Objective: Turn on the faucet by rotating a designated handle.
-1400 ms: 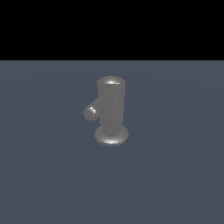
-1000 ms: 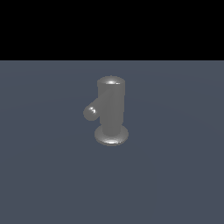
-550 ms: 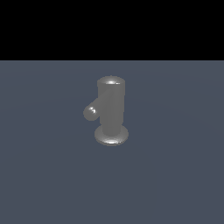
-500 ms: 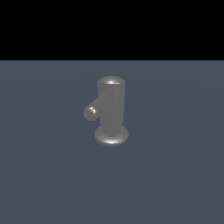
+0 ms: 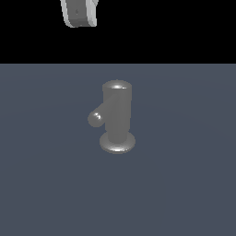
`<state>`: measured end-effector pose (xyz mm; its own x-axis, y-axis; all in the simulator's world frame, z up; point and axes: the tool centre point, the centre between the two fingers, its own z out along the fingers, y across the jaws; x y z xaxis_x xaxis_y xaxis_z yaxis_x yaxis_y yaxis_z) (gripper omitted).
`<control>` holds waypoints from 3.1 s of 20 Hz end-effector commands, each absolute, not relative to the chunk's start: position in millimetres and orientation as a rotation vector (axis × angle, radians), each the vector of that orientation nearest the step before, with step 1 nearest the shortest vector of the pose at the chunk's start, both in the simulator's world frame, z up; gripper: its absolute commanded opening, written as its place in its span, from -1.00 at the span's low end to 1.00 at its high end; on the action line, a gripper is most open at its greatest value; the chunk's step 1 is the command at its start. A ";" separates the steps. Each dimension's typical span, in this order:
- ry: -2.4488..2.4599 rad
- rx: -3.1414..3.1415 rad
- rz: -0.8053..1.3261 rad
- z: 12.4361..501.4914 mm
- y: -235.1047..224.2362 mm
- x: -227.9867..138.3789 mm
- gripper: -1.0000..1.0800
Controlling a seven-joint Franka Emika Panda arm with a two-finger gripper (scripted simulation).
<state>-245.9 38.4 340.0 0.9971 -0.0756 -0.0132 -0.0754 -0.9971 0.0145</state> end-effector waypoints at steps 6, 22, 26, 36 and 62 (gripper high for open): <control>-0.163 3.130 -0.011 281.8 56.9 -240.4 -1.00; -0.205 3.135 0.000 220.2 78.3 -229.4 -1.00; -0.206 3.135 0.000 218.5 78.9 -228.5 -1.00; -0.206 3.135 0.000 219.5 64.7 -228.0 -1.00; -0.206 3.135 0.000 219.5 -52.5 -223.8 -1.00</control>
<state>-211.8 -39.5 234.2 0.9931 -0.1101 0.0416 -0.1103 -0.9939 0.0024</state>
